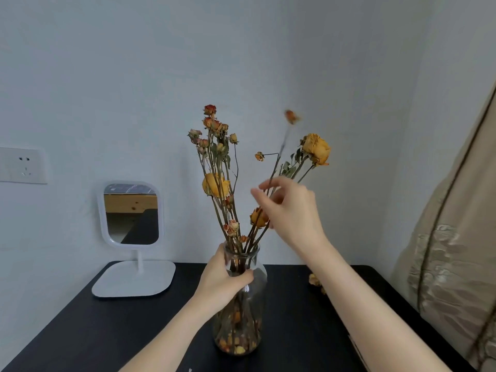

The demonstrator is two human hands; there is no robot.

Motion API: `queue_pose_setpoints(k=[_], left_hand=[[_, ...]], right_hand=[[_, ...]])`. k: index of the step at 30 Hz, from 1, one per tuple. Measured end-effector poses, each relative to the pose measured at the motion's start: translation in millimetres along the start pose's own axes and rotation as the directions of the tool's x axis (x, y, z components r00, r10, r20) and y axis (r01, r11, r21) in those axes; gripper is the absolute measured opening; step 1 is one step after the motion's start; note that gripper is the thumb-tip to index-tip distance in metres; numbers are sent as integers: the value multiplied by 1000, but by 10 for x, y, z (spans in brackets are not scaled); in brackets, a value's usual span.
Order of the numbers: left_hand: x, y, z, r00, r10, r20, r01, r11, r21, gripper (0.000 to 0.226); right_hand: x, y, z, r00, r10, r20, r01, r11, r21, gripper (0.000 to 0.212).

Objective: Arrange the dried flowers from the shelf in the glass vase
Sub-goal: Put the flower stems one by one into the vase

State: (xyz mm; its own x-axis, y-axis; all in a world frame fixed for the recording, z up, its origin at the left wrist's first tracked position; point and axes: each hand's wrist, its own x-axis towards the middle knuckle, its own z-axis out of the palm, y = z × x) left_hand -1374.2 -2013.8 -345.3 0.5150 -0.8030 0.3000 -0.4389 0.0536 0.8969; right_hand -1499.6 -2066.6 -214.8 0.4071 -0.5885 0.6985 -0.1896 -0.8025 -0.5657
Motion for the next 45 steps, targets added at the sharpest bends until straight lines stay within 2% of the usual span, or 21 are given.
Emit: queue_pose_setpoints(k=[3, 6, 10, 14, 20, 26, 31, 37, 39, 45], left_hand=[[4, -8, -3, 1000, -6, 9, 6, 1000, -4, 46], [0, -7, -5, 1000, -1, 13, 1, 1000, -7, 46], [1, -2, -1, 1000, 1, 14, -1, 1000, -7, 47], [7, -13, -4, 1000, 9, 14, -9, 1000, -3, 48], [20, -28, -3, 1000, 4, 3, -4, 1000, 6, 50], [21, -38, -5, 1000, 16, 0, -16, 1000, 15, 48], [30, -41, 8, 1000, 13, -6, -13, 1000, 10, 49], [31, -47, 15, 1000, 18, -8, -18, 1000, 10, 47], [30, -36, 17, 1000, 19, -10, -19, 1000, 12, 48], [27, -26, -9, 1000, 14, 14, -15, 1000, 23, 46]], right_hand=[[111, -112, -92, 1000, -24, -8, 25, 998, 56, 14], [190, -154, -93, 997, -25, 78, 19, 997, 76, 12], [291, -156, -2, 991, -50, 125, 58, 996, -66, 16], [369, -117, 74, 984, 41, 173, -9, 983, -184, 24], [407, -120, 105, 982, 113, 152, -73, 966, -248, 26], [476, -163, 89, 994, 110, 3, -107, 971, -212, 26], [453, -105, 105, 975, 181, 132, -136, 947, -292, 28], [420, -87, 130, 981, 160, 108, -107, 916, -386, 31], [419, -80, 131, 981, 164, 100, -115, 918, -379, 32], [343, 26, 111, 988, 145, 46, -132, 967, -217, 28]])
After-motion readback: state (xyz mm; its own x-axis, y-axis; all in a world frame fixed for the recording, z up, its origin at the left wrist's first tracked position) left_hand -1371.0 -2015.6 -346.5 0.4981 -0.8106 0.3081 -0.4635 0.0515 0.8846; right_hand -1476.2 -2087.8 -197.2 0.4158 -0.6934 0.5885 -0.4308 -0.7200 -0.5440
